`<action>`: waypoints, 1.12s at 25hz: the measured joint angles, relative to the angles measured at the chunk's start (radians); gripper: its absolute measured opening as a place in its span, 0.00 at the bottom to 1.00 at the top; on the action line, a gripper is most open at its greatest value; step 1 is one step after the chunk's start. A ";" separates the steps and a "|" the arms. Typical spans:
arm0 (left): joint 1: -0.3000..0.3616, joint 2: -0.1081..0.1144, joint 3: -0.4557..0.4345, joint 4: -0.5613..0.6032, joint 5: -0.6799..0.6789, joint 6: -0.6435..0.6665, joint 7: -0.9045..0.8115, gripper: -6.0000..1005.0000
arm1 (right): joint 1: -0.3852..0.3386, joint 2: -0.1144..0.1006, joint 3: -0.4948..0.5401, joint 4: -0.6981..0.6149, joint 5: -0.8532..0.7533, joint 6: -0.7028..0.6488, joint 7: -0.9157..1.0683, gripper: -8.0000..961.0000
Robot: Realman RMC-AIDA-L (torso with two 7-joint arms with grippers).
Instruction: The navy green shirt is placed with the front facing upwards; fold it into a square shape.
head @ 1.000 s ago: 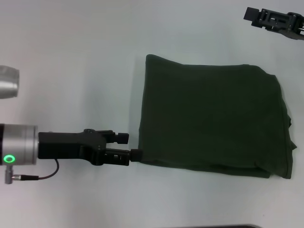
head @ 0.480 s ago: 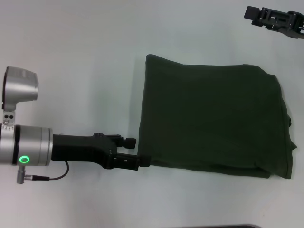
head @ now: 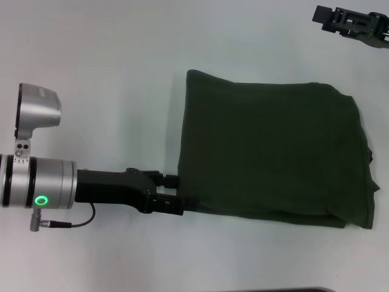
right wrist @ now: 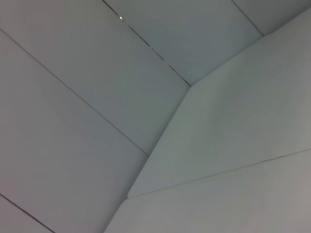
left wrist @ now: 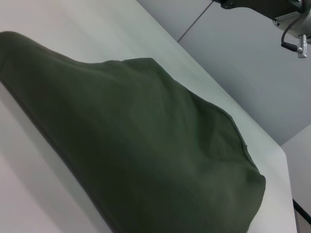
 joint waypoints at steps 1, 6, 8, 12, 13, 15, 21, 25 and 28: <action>-0.001 0.000 0.000 0.000 0.000 -0.001 0.001 0.92 | 0.000 0.000 0.000 0.000 0.000 0.000 0.000 0.82; -0.007 -0.001 0.001 -0.003 -0.001 -0.004 0.003 0.92 | 0.002 -0.001 0.000 0.000 0.002 0.000 0.001 0.82; -0.009 -0.002 -0.001 -0.003 -0.002 -0.006 0.002 0.92 | 0.002 -0.001 0.000 0.000 0.002 0.000 0.001 0.82; -0.009 -0.002 -0.003 -0.003 -0.002 -0.013 0.001 0.91 | 0.003 -0.001 0.000 0.000 0.002 0.001 0.002 0.82; -0.009 -0.002 -0.003 -0.003 -0.002 -0.015 0.000 0.91 | 0.003 -0.001 0.000 0.000 0.001 0.002 0.002 0.82; -0.009 -0.002 -0.003 -0.003 -0.003 -0.019 -0.002 0.91 | 0.004 -0.001 0.000 0.000 -0.001 0.004 0.003 0.82; -0.009 -0.002 -0.001 -0.014 -0.003 -0.022 -0.003 0.91 | 0.004 -0.001 0.000 0.000 0.000 0.001 0.003 0.81; -0.009 -0.002 -0.001 -0.015 -0.002 -0.023 -0.004 0.91 | 0.005 -0.001 0.000 0.000 0.001 0.000 0.003 0.81; -0.008 -0.002 -0.001 -0.015 -0.002 -0.022 -0.004 0.91 | 0.005 -0.001 0.000 0.000 0.002 0.000 0.003 0.81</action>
